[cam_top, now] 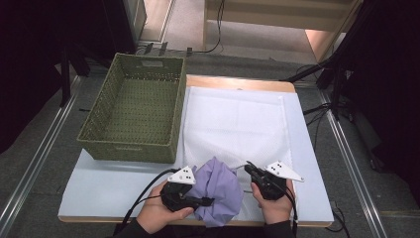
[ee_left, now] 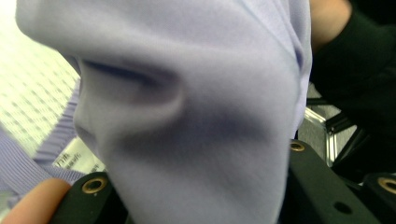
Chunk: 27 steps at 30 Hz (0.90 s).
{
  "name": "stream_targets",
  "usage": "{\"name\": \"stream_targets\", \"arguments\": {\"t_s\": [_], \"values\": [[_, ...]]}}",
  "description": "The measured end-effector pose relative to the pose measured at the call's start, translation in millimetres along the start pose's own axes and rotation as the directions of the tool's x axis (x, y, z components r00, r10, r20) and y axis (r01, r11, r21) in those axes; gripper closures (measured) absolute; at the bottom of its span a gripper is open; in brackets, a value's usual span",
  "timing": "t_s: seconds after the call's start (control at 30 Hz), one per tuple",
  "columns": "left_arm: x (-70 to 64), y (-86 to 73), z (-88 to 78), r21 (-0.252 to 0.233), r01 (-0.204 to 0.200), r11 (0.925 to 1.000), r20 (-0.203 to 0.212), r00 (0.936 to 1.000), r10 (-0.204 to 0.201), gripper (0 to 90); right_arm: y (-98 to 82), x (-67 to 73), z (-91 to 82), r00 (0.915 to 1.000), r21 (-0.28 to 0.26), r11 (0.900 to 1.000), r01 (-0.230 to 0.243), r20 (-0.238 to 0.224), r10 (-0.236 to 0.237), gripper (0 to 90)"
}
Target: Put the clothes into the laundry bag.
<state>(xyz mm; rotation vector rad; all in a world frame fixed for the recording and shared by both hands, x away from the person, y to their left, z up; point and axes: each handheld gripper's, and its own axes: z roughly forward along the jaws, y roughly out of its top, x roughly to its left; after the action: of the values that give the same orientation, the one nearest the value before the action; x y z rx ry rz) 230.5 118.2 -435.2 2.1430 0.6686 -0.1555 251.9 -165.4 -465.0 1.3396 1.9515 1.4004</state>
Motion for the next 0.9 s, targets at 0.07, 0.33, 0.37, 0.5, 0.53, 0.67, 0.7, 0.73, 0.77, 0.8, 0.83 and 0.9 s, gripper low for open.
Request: {"name": "stream_targets", "arguments": {"t_s": [0.07,0.33,0.37,0.5,0.53,0.67,0.7,0.73,0.77,0.8,0.83,0.9], "values": [[0.7,-3.2,9.6,0.039,-0.001,0.9992,-0.015,0.9999,0.002,71.9,0.8,0.5,-0.3,1.0000,0.001,1.000,0.002,0.000,-0.002,88.2],[-3.1,-3.9,28.5,0.094,0.025,0.9952,-0.038,0.9991,-0.022,65.3,1.3,3.9,-0.5,1.0000,-0.005,1.000,0.008,-0.005,-0.008,88.2],[-3.8,-3.8,30.0,0.093,0.032,0.9952,-0.047,0.9985,-0.028,63.8,1.6,4.8,-1.0,1.0000,-0.007,1.000,0.006,-0.004,-0.006,88.2],[-6.0,-1.0,29.5,0.070,0.043,0.9966,-0.073,0.9966,-0.038,59.7,2.2,6.8,-2.1,0.9999,-0.009,1.000,0.008,-0.007,-0.008,88.2],[-6.0,-1.0,29.5,0.070,0.043,0.9966,-0.073,0.9966,-0.038,57.8,2.4,6.8,-2.3,0.9999,-0.012,1.000,0.010,-0.008,-0.010,88.2],[-5.7,7.3,23.7,0.005,0.080,0.9968,-0.094,0.9925,-0.079,49.3,4.1,7.3,-4.1,0.9999,-0.018,1.000,0.003,-0.012,-0.003,88.2],[-5.7,8.2,22.6,0.002,0.076,0.9971,-0.096,0.9925,-0.076,50.2,4.5,7.0,-4.5,0.9999,-0.018,1.000,-0.003,-0.011,0.003,88.2],[-6.4,9.0,22.2,-0.008,0.076,0.9971,-0.090,0.9930,-0.077,55.7,4.6,6.8,-4.6,0.9999,-0.020,1.000,-0.008,-0.013,0.008,88.2],[-7.4,10.1,22.9,-0.010,0.075,0.9971,-0.074,0.9944,-0.075,61.2,4.8,6.4,-4.9,0.9998,-0.022,1.000,-0.012,-0.018,0.011,88.3],[-7.4,10.1,22.9,-0.010,0.075,0.9971,-0.074,0.9944,-0.075,67.3,4.8,6.4,-4.9,0.9998,-0.022,1.000,-0.012,-0.018,0.011,88.3],[-9.3,12.9,26.3,0.020,0.052,0.9984,-0.043,0.9977,-0.051,70.8,5.7,6.0,-5.6,0.9997,-0.026,1.000,-0.015,-0.022,0.014,88.3],[-13.1,17.2,30.7,0.043,0.027,0.9987,-0.029,0.9992,-0.026,72.6,6.8,6.1,-6.3,0.9995,-0.033,0.999,-0.019,-0.026,0.018,88.4]]}}
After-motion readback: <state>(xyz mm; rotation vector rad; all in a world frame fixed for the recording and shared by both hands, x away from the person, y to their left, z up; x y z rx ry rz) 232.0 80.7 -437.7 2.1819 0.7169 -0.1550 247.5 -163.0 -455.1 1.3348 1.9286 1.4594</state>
